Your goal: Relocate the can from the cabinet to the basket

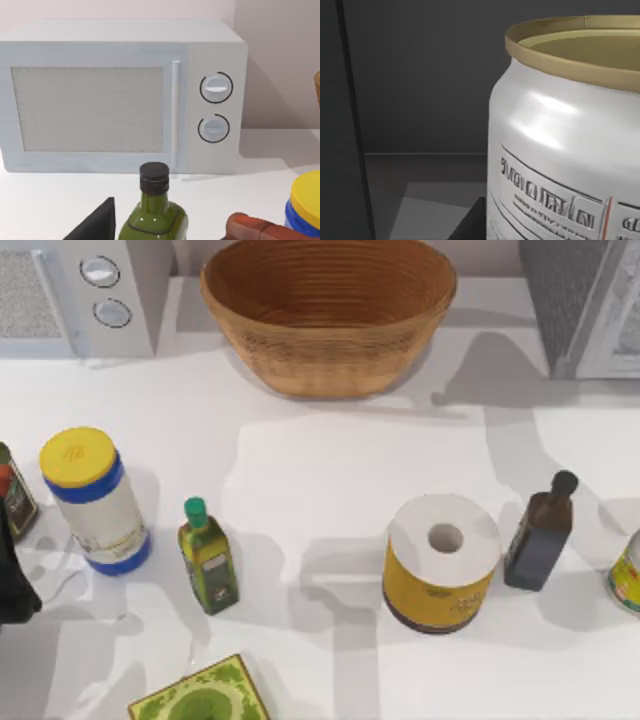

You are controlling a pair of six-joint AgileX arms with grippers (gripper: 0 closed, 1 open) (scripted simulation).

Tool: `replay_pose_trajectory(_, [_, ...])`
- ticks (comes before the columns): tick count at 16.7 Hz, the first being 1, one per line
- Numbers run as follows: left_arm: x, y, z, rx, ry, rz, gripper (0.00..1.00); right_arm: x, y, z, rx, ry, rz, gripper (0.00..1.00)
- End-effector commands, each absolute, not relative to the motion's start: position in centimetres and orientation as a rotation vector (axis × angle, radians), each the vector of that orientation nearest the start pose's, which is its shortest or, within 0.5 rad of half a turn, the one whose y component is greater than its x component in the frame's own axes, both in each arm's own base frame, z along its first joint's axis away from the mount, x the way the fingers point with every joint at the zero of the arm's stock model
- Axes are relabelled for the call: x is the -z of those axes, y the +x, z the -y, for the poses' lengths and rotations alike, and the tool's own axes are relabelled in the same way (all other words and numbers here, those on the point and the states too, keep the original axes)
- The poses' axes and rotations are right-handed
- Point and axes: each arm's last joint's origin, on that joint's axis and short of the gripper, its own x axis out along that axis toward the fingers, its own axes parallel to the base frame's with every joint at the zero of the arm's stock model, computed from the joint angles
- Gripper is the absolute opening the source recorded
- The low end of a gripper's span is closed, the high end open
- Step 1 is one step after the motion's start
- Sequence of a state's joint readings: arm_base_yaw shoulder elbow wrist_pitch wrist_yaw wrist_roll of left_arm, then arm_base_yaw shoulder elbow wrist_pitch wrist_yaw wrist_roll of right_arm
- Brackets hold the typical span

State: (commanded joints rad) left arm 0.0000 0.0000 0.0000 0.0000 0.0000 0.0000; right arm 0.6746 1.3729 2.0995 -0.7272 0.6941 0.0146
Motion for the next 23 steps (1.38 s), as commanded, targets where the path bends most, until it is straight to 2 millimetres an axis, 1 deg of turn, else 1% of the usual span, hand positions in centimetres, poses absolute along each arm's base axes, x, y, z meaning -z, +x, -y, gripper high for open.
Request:
replay_pose_trajectory(4, [-16.0, 10.6, 0.1, 0.0, 0.0, 0.0, 1.0, -56.5, 17.3, -12.0, 0.009, 0.0, 0.006, 0.0])
replay_pose_trajectory(7, [-16.0, 10.6, 0.1, 0.0, 0.0, 0.0, 1.0, -55.9, 16.8, -10.9, 0.011, 0.004, 0.012, 0.0])
replay_pose_trajectory(10, [-16.0, 10.6, 0.1, 0.0, 0.0, 0.0, 1.0, -54.2, 16.0, -9.1, 0.013, 0.003, 0.014, 0.0])
replay_pose_trajectory(12, [-16.0, 10.6, 0.1, 0.0, 0.0, 0.0, 1.0, -52.2, 15.4, -7.8, 0.015, 0.0, 0.012, 0.0])
replay_pose_trajectory(14, [-16.0, 10.6, 0.1, 0.0, 0.0, 0.0, 1.0, -49.5, 14.6, -6.4, 0.016, -0.005, 0.005, 0.0])
replay_pose_trajectory(17, [-16.0, 10.6, 0.1, 0.0, 0.0, 0.0, 1.0, -43.9, 13.4, -4.4, 0.016, -0.013, -0.015, 0.0])
replay_pose_trajectory(19, [-16.0, 10.6, 0.1, 0.0, 0.0, 0.0, 1.0, -39.4, 12.6, -3.3, 0.014, -0.017, -0.032, 0.0])
replay_pose_trajectory(23, [-16.0, 10.6, 0.1, 0.0, 0.0, 0.0, 1.0, -29.6, 11.3, -1.6, 0.007, -0.015, -0.055, 0.0])
